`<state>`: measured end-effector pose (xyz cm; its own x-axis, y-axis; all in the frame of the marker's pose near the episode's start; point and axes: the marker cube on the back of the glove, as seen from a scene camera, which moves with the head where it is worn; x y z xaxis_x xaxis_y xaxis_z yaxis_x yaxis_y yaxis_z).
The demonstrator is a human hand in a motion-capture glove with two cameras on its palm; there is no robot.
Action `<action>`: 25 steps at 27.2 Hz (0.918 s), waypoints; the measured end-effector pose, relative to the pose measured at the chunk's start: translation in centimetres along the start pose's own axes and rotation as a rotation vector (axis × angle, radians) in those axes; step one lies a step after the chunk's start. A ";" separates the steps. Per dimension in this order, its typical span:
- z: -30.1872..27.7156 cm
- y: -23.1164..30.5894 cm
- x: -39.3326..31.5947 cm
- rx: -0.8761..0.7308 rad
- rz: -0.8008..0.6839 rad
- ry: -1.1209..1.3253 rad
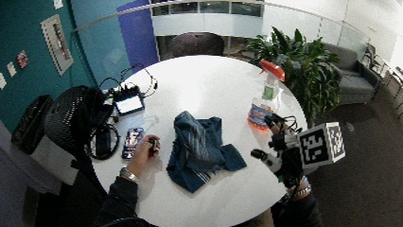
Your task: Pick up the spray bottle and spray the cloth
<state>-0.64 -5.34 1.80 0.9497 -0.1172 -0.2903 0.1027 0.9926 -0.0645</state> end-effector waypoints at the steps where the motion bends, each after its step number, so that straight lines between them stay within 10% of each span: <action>1: -0.1 -0.5 0.1 0.020 0.013 -0.003; 15: 2.3 -9.4 7.0 0.387 0.366 -0.230; 25: 4.3 -6.0 6.3 0.270 0.368 -0.441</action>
<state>6.03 -11.88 4.44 0.9637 0.2002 0.1766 -0.2374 0.9452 0.2240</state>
